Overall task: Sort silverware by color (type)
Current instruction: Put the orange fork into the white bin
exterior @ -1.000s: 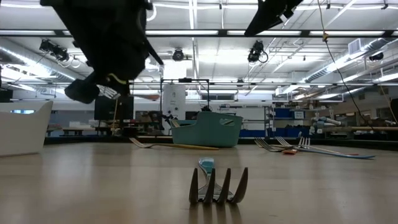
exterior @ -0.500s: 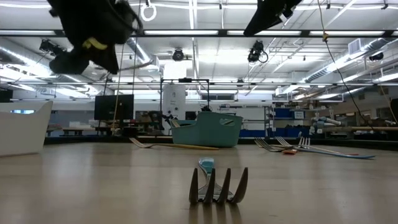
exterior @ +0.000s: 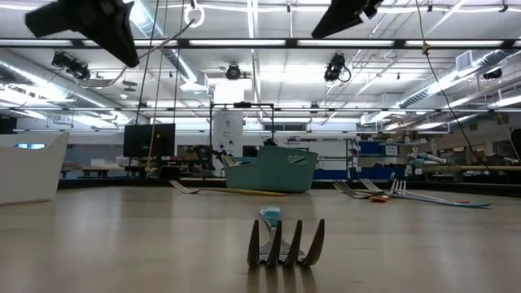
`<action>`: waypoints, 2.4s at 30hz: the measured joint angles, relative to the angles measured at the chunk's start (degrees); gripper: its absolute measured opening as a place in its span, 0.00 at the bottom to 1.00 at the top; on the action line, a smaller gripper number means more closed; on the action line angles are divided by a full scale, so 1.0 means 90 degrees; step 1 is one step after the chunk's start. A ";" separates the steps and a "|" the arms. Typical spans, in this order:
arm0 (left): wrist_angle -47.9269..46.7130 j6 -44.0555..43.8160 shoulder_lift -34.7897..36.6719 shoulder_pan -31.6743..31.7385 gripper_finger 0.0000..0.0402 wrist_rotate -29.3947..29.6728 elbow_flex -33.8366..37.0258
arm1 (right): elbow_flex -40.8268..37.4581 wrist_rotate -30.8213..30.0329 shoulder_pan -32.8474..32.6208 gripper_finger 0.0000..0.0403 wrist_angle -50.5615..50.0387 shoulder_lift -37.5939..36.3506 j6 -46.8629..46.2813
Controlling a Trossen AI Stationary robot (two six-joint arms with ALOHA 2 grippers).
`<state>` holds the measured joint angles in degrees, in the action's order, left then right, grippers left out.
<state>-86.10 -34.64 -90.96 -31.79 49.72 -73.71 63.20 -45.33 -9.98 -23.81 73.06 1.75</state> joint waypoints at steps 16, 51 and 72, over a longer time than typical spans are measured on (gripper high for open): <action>-0.0434 -0.2251 0.0000 -0.1067 0.04 -0.0683 0.0000 | 0.0002 0.0253 -0.0002 0.43 0.0958 0.0000 0.0773; -0.0437 -0.5844 0.0000 -0.2611 0.04 -0.1766 0.0010 | 0.0002 0.0520 0.0060 0.43 0.1076 0.0000 0.0991; -0.0246 -0.8066 -0.0002 -0.3218 0.04 -0.2912 0.1027 | 0.0002 0.0547 0.0393 0.43 0.1119 0.0000 0.0977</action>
<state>-88.32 -107.24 -90.98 -60.75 23.51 -64.47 63.22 -40.40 -6.44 -13.74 73.06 10.55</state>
